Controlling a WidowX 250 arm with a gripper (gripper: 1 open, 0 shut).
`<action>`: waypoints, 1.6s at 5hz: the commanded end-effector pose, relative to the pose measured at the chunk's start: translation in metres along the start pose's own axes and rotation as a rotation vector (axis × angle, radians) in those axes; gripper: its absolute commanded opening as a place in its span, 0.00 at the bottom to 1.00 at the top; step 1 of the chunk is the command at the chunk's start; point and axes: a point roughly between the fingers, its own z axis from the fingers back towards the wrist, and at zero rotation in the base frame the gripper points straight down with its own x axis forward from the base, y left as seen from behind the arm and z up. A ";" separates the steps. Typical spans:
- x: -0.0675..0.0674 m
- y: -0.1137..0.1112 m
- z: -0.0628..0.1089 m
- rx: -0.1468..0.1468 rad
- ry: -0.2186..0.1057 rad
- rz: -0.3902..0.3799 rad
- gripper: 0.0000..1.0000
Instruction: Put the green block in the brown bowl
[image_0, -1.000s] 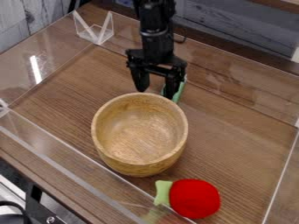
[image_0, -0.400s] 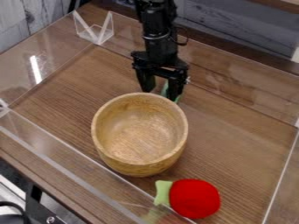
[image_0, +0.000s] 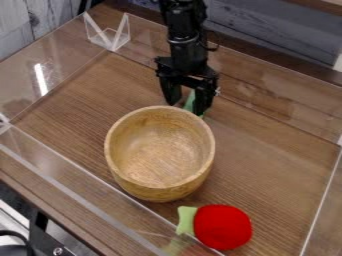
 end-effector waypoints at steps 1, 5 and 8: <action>0.008 0.007 0.006 0.009 -0.029 0.028 1.00; 0.003 0.021 0.031 0.018 -0.072 0.238 0.00; -0.052 -0.002 0.068 0.017 -0.105 0.279 0.00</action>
